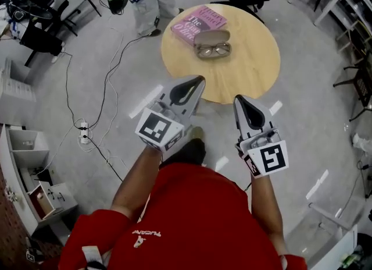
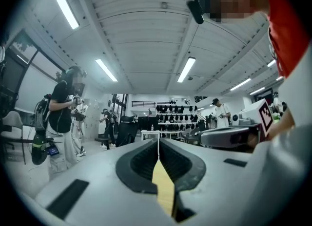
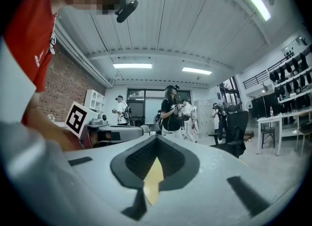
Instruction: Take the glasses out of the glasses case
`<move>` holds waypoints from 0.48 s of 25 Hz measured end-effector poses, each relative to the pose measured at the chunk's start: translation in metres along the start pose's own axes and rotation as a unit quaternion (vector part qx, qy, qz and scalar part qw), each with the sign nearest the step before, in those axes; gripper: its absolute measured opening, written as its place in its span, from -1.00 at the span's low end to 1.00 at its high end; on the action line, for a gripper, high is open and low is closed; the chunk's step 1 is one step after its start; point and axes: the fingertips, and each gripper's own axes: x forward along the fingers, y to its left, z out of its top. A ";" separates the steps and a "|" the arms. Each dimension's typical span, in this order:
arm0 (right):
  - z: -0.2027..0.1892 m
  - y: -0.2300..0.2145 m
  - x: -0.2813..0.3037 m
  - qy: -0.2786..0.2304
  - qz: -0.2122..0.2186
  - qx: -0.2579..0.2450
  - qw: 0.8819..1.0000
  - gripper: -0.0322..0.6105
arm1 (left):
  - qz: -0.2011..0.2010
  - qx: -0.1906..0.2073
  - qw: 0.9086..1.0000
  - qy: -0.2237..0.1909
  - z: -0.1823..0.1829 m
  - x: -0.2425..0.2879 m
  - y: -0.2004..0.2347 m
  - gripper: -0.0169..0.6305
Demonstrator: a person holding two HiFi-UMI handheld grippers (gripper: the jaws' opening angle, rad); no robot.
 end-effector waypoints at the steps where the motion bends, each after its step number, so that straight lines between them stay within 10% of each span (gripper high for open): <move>1: -0.001 -0.009 0.014 0.003 -0.003 0.000 1.000 -0.89 | -0.005 0.000 1.000 0.003 -0.003 0.011 0.013 -0.91; 12: -0.020 -0.078 0.128 0.035 -0.030 0.005 0.999 -0.89 | -0.064 -0.008 0.996 0.056 -0.052 0.111 0.109 -0.91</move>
